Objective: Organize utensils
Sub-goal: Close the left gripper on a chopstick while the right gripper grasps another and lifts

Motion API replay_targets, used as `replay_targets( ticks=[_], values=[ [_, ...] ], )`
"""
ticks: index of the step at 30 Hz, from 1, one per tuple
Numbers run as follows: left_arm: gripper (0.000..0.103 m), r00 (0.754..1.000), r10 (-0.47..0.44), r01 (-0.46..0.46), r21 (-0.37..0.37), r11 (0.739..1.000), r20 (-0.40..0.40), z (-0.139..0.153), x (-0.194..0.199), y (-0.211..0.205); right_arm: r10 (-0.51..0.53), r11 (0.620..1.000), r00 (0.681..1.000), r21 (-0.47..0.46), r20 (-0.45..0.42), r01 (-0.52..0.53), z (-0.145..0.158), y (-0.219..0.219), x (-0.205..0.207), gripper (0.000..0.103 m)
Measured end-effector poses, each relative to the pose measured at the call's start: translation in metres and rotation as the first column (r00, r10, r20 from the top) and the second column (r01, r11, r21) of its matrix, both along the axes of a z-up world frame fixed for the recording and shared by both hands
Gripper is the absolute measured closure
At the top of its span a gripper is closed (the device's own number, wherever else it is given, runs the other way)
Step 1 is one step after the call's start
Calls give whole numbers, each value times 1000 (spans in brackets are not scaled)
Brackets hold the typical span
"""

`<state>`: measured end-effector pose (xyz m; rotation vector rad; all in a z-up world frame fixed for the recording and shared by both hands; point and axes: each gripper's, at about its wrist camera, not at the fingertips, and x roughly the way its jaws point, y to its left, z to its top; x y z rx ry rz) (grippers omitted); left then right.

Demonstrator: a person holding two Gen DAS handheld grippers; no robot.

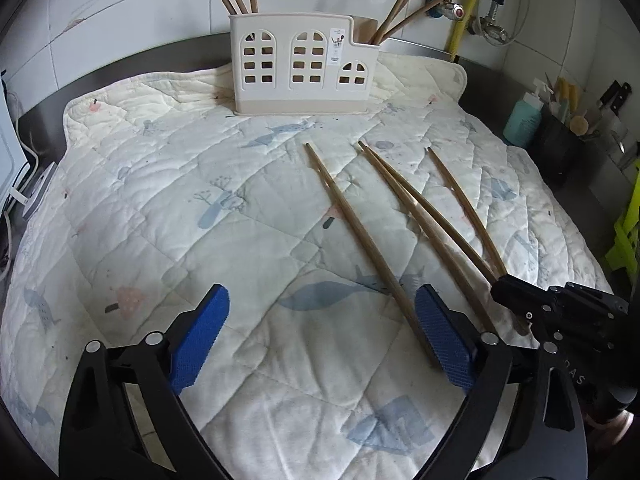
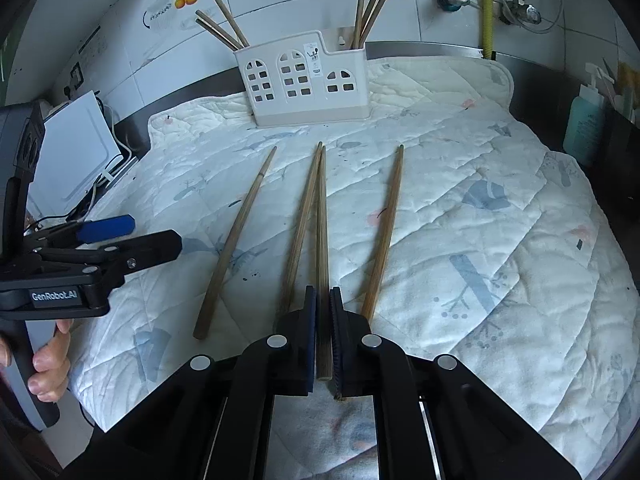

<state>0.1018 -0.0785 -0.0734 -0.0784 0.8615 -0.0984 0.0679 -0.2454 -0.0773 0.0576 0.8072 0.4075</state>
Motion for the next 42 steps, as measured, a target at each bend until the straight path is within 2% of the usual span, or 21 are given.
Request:
replay_targets(
  ticks=[1, 3, 7, 9, 12, 17, 23, 29, 31, 34, 42],
  values=[
    [20, 1000, -4, 4, -7, 1000, -6, -2, 1, -4, -2, 1000, 1000, 4, 0, 2, 1, -2, 0, 96],
    [36, 1000, -26, 26, -19, 999, -16, -6, 2, -13, -6, 1000, 1000, 15, 1, 6, 2, -5, -1, 96],
    [55, 998, -59, 59, -23, 998, -23, -13, 3, -29, -8, 1000, 1000, 25, 1, 8, 2, -9, -1, 96],
    [68, 997, -61, 61, -24, 998, -36, -17, 5, -33, -8, 1000, 1000, 29, 3, 8, 2, -10, -2, 96],
    [74, 998, -50, 49, -27, 998, -40, -21, 8, -37, -11, 999, 1000, 38, 1, 11, 2, -12, -2, 96],
    [79, 999, -17, 17, -12, 1000, -35, -23, 8, -44, -9, 999, 1000, 41, 4, 9, 3, -12, -3, 96],
    [92, 999, 32, -30, 43, 999, -30, -21, 10, -47, -9, 999, 1000, 43, 9, 9, 6, -12, -4, 96],
    [95, 999, 20, -21, -24, 999, -50, -20, 10, -24, -6, 999, 1000, 42, 29, 5, 13, -11, -6, 96],
    [96, 998, 31, -32, -25, 999, -48, -20, 10, -17, -7, 999, 999, 42, 34, 5, 15, -11, -6, 96],
    [96, 998, 6, -10, -72, 997, -64, -23, 12, -8, -6, 999, 999, 42, 45, 4, 19, -9, -6, 96],
    [96, 999, -4, -2, -136, 991, -45, -27, 12, -2, -5, 999, 998, 39, 66, 2, 31, -4, -4, 96]
  ],
)
